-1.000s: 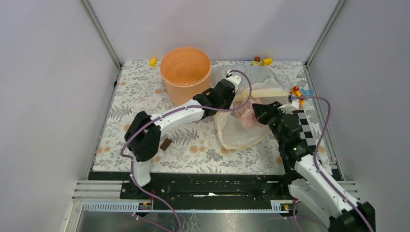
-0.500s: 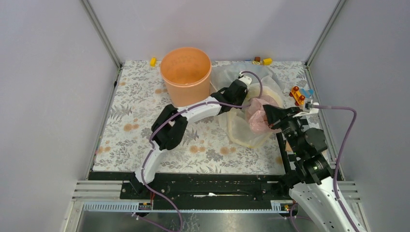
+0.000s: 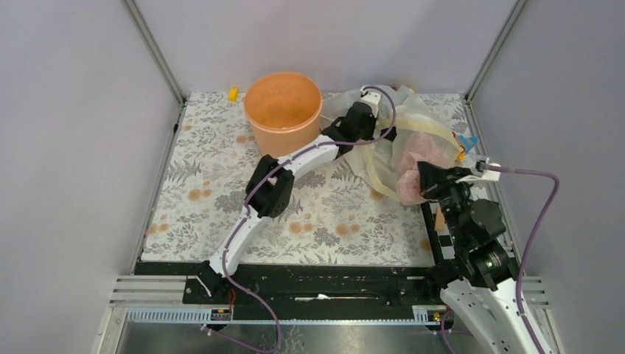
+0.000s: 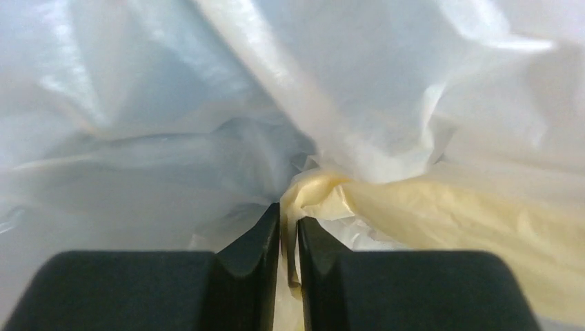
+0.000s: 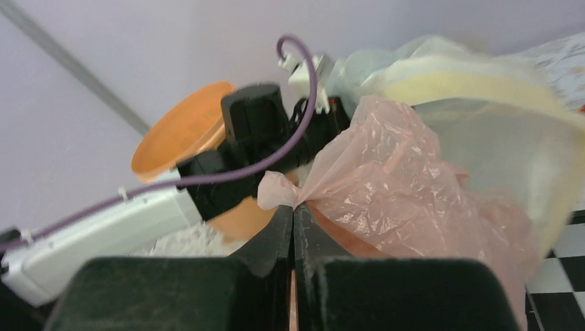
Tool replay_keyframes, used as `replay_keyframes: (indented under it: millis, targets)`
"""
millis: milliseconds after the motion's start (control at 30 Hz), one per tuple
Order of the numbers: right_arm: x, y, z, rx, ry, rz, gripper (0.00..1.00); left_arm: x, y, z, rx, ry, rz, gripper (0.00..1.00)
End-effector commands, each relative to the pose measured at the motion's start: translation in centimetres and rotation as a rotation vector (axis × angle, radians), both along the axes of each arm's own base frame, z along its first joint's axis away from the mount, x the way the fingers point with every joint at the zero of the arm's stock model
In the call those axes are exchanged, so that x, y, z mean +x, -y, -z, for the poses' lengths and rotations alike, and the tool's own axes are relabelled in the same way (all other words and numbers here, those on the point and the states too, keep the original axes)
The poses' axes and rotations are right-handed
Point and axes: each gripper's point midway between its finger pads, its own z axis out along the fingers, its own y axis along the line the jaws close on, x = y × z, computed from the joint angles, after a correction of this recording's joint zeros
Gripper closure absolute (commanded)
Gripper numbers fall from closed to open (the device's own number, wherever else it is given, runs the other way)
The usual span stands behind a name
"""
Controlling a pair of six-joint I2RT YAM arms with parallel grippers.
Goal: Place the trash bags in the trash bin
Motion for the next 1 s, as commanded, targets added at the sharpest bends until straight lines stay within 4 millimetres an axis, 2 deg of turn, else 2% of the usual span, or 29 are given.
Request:
replay_keyframes:
  millis: [0,33,67,100,133,200,300,367,400,467,500,567,633,733,867,967]
  targets:
    - [-0.8,-4.8,-0.1,-0.040,-0.039,-0.272,1.00,-1.6,0.0,-13.0,-0.183,0.176,0.084,0.75]
    - [-1.5,-6.3,-0.2,-0.036,-0.035,-0.363,1.00,-2.5,-0.5,-14.5,-0.192,0.187,0.096,0.69]
    - [-1.9,-7.1,-0.3,-0.027,-0.029,-0.416,1.00,-3.5,-1.2,-15.2,-0.189,0.183,0.112,0.60]
    - [-2.2,-7.8,-0.3,-0.021,-0.021,-0.459,1.00,-4.7,-1.9,-16.5,-0.197,0.185,0.125,0.54]
    - [-2.6,-8.4,-0.6,-0.014,-0.009,-0.496,1.00,-6.2,-2.8,-19.0,-0.224,0.199,0.143,0.49]
    - [-3.0,-9.3,-1.0,0.004,0.007,-0.558,1.00,-9.0,-4.4,-21.2,-0.255,0.191,0.176,0.41]
    - [-3.6,-11.1,-0.7,0.040,-0.017,-0.668,1.00,-12.8,-7.1,-23.4,-0.289,0.172,0.197,0.31]
    - [-3.0,-12.2,0.8,0.101,-0.098,-0.708,0.98,-15.1,-9.5,-23.6,-0.277,0.142,0.184,0.25]
    - [-2.5,-12.5,2.0,0.129,-0.158,-0.710,0.89,-16.0,-10.8,-23.2,-0.260,0.121,0.163,0.22]
    - [-1.5,-13.1,4.9,0.147,-0.269,-0.706,0.49,-17.8,-13.3,-22.1,-0.234,0.085,0.122,0.19]
    - [-1.0,-13.2,6.6,0.148,-0.328,-0.692,0.37,-18.6,-14.3,-21.3,-0.223,0.065,0.111,0.18]
    - [-0.2,-12.8,9.5,0.122,-0.443,-0.636,0.26,-20.4,-15.8,-19.1,-0.205,0.006,0.098,0.16]
    - [-0.1,-12.2,11.7,0.072,-0.522,-0.597,0.22,-22.2,-17.1,-15.9,-0.179,-0.068,0.095,0.15]
    - [-0.3,-11.2,13.7,-0.002,-0.570,-0.558,0.20,-24.2,-18.4,-12.6,-0.166,-0.155,0.088,0.14]
    - [-1.2,-10.1,15.2,-0.078,-0.616,-0.541,0.20,-26.0,-18.9,-9.3,-0.177,-0.240,0.089,0.13]
    - [-2.2,-10.2,16.2,-0.108,-0.658,-0.586,0.20,-26.6,-19.1,-7.2,-0.165,-0.274,0.090,0.12]
